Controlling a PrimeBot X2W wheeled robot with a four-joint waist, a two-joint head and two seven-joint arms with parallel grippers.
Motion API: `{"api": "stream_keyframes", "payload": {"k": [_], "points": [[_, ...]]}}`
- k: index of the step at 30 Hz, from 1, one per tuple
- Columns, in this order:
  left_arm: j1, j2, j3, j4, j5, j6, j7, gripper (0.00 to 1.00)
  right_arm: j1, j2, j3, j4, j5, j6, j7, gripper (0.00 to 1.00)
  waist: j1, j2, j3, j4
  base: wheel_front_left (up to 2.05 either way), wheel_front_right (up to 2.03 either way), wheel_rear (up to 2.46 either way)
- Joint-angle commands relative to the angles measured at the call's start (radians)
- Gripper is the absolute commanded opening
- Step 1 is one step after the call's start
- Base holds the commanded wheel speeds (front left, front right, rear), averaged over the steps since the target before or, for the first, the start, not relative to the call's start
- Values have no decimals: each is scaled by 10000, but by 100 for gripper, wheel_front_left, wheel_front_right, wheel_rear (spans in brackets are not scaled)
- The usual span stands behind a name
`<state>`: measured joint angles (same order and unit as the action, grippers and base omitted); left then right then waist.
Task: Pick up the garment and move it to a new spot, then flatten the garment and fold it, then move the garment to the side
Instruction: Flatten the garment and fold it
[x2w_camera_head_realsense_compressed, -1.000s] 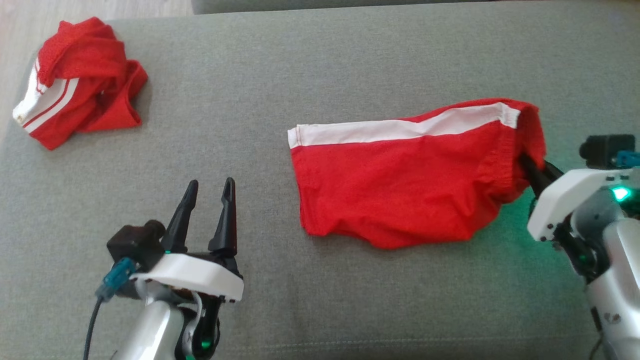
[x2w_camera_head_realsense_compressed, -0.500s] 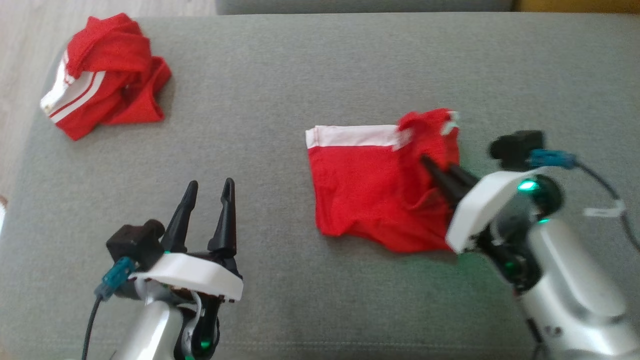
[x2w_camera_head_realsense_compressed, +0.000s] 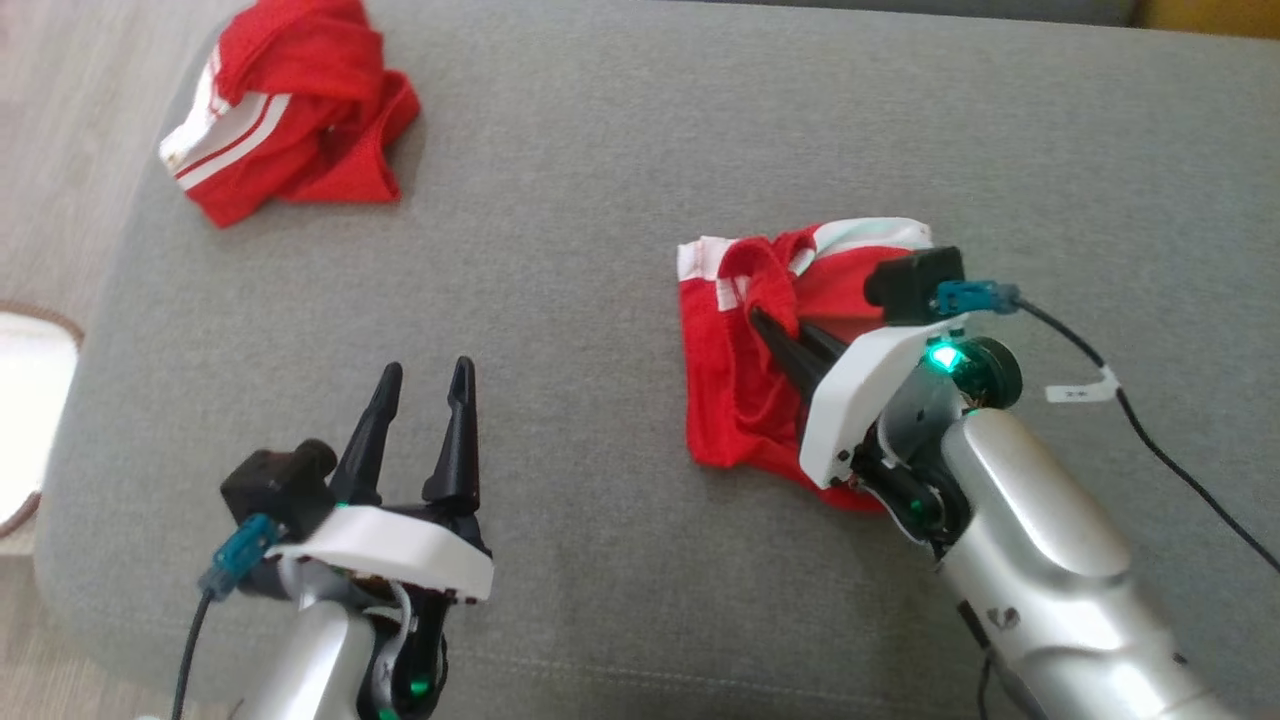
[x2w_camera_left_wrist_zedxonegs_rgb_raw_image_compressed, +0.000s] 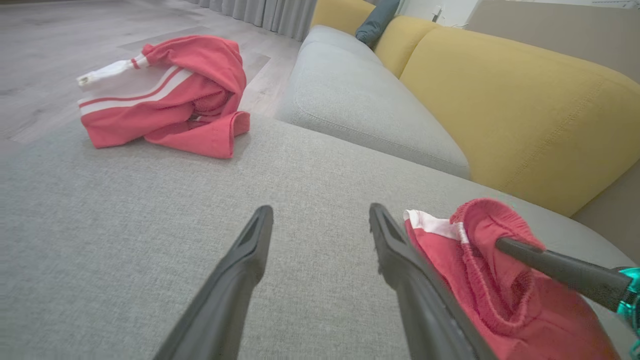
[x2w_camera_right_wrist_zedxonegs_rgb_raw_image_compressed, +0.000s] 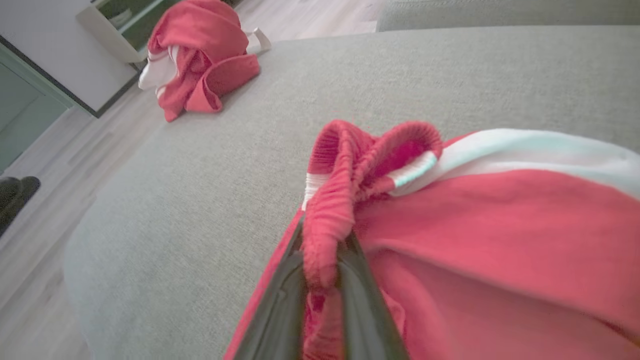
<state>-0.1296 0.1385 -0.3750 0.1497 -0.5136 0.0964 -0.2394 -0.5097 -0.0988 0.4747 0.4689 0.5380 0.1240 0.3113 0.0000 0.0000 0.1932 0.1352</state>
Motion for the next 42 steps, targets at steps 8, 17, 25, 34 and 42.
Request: {"api": "stream_keyframes", "payload": {"k": [8, 17, 25, 34, 42], "points": [[-477, -50, 365, -135, -64, -27, -162, 100, -810, 433, 661, 1181, -999, 67, -1042, 100, 0, 0, 79, 222, 0, 0, 0], [-433, -8, 418, -135, -15, -18, -186, 100, -704, 481, 1226, 425, -987, 67, -1786, 100, 0, 0, -54, -217, 0, 0, 0], [-441, 69, 432, -239, 73, -1, -197, 100, -451, 484, -218, -123, -1737, 67, -2977, 100, 0, 0, -321, -543, 0, 0, 0], [-490, 48, 599, -372, 355, 80, -216, 100, 683, 485, -2549, -819, -2959, 67, -4543, 100, 0, 0, -818, -896, 0, 0, 0], [-41, -36, 773, -361, 590, 48, -221, 100, 2083, 485, -3508, -1534, -3489, 67, -5191, 100, 0, 0, -1304, -1074, 0, 0, 0]]}}
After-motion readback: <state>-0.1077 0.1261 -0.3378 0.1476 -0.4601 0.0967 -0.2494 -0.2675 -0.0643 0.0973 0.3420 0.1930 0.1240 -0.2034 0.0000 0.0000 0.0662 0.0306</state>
